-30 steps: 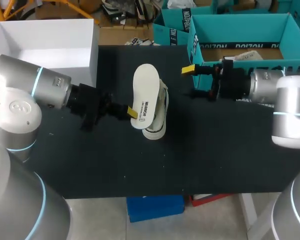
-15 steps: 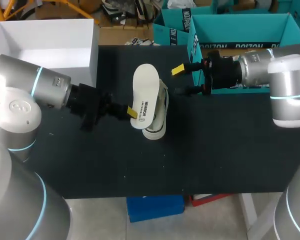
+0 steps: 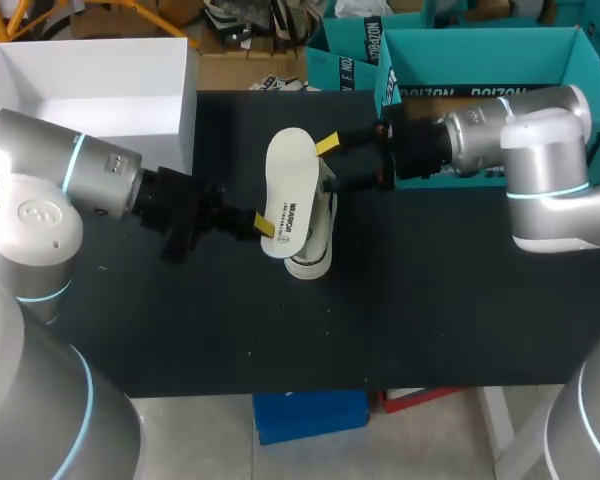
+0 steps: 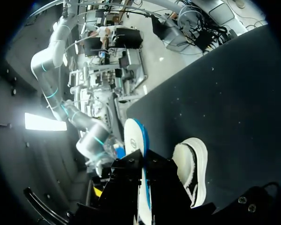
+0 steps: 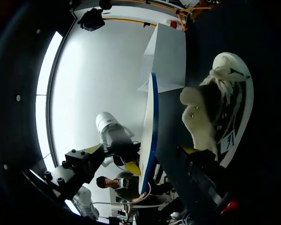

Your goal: Take the shoe out of the shoebox, open the shoe tongue, remove and reinsert the insole, then place the shoe into the shoebox

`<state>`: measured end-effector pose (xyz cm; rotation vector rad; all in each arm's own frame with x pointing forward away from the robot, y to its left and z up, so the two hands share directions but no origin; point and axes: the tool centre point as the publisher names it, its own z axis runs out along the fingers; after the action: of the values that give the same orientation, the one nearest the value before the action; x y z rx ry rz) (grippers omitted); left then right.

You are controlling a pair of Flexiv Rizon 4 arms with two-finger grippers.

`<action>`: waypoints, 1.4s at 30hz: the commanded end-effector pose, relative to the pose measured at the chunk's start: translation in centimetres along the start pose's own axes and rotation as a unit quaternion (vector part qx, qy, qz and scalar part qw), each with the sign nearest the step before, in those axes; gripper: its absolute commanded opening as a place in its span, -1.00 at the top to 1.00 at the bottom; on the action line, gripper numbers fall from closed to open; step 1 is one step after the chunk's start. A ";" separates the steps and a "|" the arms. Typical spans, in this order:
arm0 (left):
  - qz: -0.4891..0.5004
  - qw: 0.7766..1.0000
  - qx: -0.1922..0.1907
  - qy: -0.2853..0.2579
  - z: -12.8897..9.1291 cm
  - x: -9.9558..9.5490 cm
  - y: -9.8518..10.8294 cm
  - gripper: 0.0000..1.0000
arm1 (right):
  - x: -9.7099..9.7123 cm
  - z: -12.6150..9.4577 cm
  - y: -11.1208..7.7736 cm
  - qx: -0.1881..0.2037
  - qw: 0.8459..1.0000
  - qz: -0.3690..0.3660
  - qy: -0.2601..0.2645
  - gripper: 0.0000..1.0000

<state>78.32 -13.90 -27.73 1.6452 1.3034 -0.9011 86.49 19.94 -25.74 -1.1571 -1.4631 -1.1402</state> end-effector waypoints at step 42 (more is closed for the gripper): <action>-0.009 0.999 -0.020 0.032 0.1 -0.5 -0.2 0.83 | -1.7 3.7 -0.7 -0.001 1.000 0.013 0.017 1.00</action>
<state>78.64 -13.71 -28.05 1.6566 1.3165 -0.8699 85.67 23.20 -28.02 -1.1478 -1.4168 -1.1379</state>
